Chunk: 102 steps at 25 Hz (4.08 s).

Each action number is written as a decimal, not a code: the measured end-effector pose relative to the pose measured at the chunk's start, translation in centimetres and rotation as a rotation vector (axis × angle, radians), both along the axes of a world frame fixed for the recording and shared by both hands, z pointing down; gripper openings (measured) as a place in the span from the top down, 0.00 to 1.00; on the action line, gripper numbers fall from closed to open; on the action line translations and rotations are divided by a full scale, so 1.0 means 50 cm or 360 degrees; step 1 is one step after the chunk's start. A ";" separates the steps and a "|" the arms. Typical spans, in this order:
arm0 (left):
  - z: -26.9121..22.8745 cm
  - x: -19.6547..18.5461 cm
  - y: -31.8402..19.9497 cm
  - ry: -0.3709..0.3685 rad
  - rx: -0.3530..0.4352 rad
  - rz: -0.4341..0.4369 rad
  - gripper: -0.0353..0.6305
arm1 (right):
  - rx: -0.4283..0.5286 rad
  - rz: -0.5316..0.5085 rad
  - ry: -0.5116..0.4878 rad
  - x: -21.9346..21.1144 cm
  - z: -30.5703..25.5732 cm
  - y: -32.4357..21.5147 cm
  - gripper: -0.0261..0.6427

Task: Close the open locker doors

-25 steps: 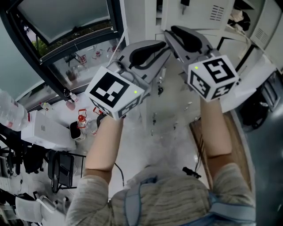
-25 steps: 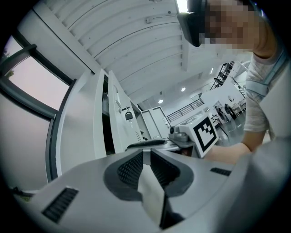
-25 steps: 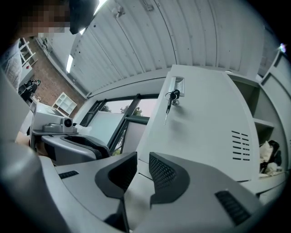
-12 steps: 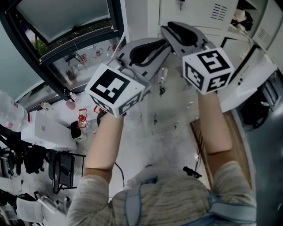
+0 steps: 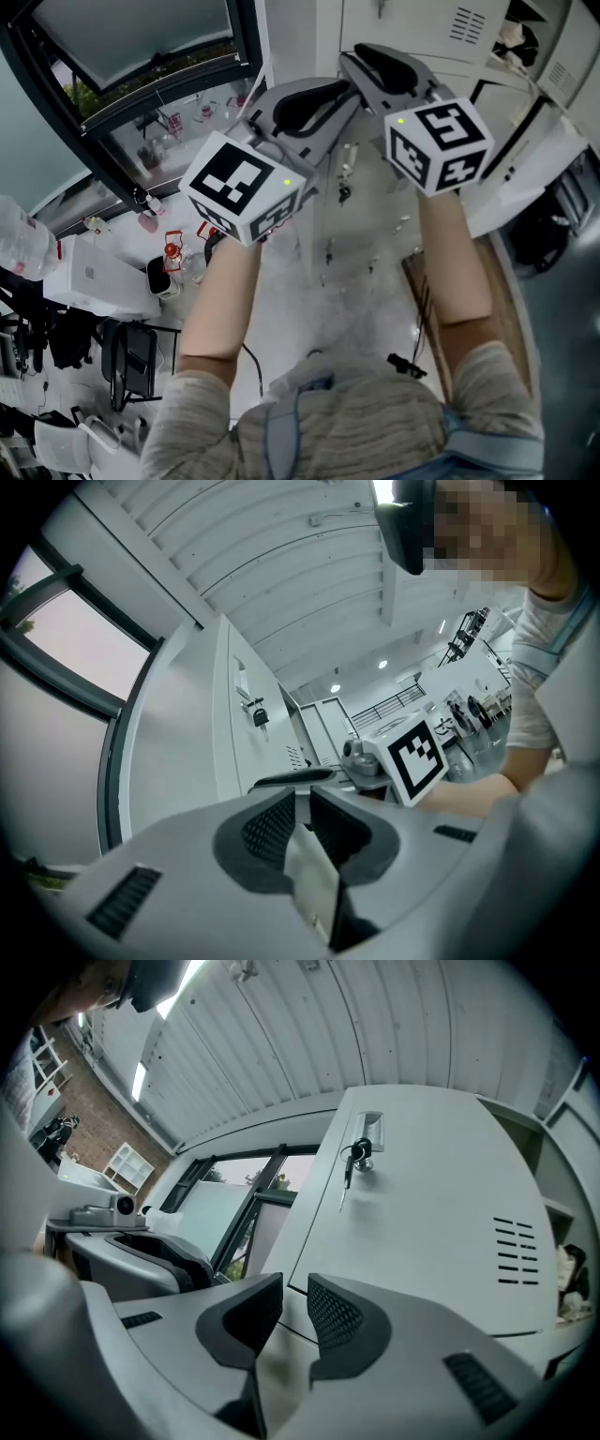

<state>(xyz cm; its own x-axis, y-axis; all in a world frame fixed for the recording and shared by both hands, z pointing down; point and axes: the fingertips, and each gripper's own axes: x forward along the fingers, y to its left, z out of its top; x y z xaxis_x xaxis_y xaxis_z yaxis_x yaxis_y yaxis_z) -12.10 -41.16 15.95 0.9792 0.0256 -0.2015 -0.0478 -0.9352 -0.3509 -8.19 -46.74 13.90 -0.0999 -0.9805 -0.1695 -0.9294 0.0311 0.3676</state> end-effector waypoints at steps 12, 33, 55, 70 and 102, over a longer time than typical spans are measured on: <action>0.014 -0.001 0.001 -0.0025 -0.0013 -0.0007 0.88 | 0.0001 -0.0001 -0.0022 0.001 0.003 0.002 0.83; 0.022 0.067 0.114 -0.0038 0.0004 0.0142 0.88 | 0.0062 0.0096 0.0016 0.051 0.010 0.187 0.83; -0.023 0.427 0.543 -0.0013 0.0057 0.0591 0.88 | 0.0078 0.0466 0.0113 0.381 -0.028 0.657 0.83; -0.004 0.665 0.775 -0.0057 0.0048 0.0802 0.88 | 0.0035 0.0680 0.0090 0.621 -0.007 0.892 0.83; 0.001 0.983 0.735 -0.0079 0.0105 0.0995 0.88 | 0.0099 0.0771 -0.0123 0.965 -0.011 0.875 0.83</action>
